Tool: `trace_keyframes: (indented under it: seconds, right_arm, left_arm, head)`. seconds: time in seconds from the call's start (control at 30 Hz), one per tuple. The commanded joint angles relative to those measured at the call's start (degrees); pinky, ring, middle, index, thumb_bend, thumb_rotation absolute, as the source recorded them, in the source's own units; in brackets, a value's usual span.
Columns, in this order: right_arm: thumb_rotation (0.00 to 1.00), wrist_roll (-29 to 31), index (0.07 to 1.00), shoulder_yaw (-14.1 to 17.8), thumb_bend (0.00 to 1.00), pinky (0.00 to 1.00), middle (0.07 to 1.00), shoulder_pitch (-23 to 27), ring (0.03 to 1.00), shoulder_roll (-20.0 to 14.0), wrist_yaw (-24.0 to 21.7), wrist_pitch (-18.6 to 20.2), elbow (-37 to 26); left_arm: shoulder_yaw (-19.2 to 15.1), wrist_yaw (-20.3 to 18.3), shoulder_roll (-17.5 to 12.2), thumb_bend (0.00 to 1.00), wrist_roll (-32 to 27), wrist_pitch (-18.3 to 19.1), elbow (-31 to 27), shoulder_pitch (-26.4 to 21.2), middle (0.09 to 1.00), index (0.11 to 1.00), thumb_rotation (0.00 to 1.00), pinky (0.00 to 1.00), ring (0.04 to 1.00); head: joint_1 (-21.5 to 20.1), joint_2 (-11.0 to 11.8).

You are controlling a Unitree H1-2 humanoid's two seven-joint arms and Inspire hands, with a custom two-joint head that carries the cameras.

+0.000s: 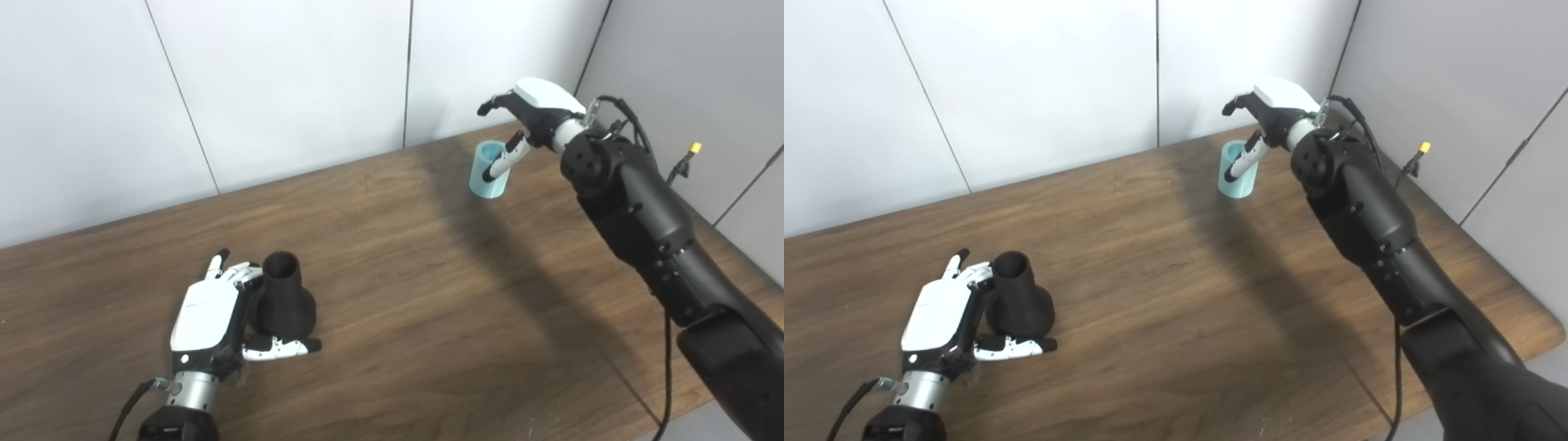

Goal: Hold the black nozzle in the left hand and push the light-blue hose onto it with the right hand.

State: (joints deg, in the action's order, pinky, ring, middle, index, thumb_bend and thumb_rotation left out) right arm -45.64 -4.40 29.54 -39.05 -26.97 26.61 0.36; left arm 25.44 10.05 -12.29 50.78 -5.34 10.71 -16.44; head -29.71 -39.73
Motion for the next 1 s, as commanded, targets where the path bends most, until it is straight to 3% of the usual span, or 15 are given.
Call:
trace_keyframes:
  seconds: [0.0, 0.27, 0.33, 0.43, 0.5, 0.67, 0.77, 0.97]
  right_arm:
    - [0.21, -1.16, 0.802, -0.09, 0.93, 0.86, 0.876, 3.44, 0.929, -1.47, 0.62, 0.21, 0.21]
    - [0.2, -0.93, 0.824, -2.8, 0.93, 0.88, 0.915, 5.71, 0.971, -1.45, 1.05, 0.07, 5.78]
    - [0.18, -0.74, 0.828, -3.19, 0.91, 0.91, 0.903, 6.25, 0.944, -1.14, 1.19, 0.09, 7.15]
    - [0.15, -0.11, 0.825, -3.66, 0.9, 0.7, 0.842, 6.76, 0.813, -0.79, 2.4, -0.4, 8.96]
    - [0.12, 0.87, 0.821, -3.51, 0.9, 0.65, 0.805, 6.74, 0.762, -0.6, 3.02, -1.08, 10.1]
    - [0.08, 3.48, 0.805, -3.03, 0.9, 0.63, 0.823, 6.43, 0.741, -0.47, 5.19, -2.5, 13.01]
    - [0.05, 4.54, 0.82, -3.01, 0.89, 0.57, 0.866, 6.2, 0.722, -0.62, 5.78, -2.16, 13.21]
    - [0.07, 5.56, 0.818, -3.7, 0.89, 0.64, 0.838, 5.91, 0.761, -1.24, 6.26, -2.75, 13.68]
  left_arm:
    - [0.13, 0.55, -1.65, 0.52, 0.3, -0.54, 1.37, 3.14, 0.707, 0.483, 0.05, 1.0, 0.808]
    - [0.0, -0.31, -1.55, 0.52, 0.3, -0.2, 0.94, 3.36, 0.712, 0.483, 0.05, 1.0, 0.809]
    - [0.01, -0.29, -1.49, 0.52, 0.39, -0.27, 0.98, 3.39, 0.714, 0.483, 0.05, 1.0, 0.808]
    - [0.02, -0.25, -1.47, 0.52, 0.54, -0.24, 0.74, 3.49, 0.713, 0.483, 0.05, 1.0, 0.808]
    - [-0.03, -0.62, -1.47, 0.52, 0.53, 0.04, 0.31, 3.61, 0.715, 0.483, 0.05, 1.0, 0.812]
    - [-0.14, -0.67, -1.56, 0.52, 0.75, 0.13, -0.18, 3.94, 0.715, 0.483, 0.05, 1.0, 0.813]
    - [-0.27, -0.59, -1.46, 0.52, 0.78, 0.03, -0.14, 4.07, 0.715, 0.483, 0.05, 1.0, 0.81]
    - [-0.32, -0.86, -1.3, 0.52, 1.1, 0.22, -0.21, 4.18, 0.716, 0.483, 0.05, 1.0, 0.813]
  head:
    - [0.02, -0.1]
    - [0.48, -0.34]
    - [0.56, -0.39]
    - [0.66, -0.5]
    - [0.85, -0.71]
    - [1.09, -0.98]
    - [1.29, -1.13]
    - [2.08, -1.52]
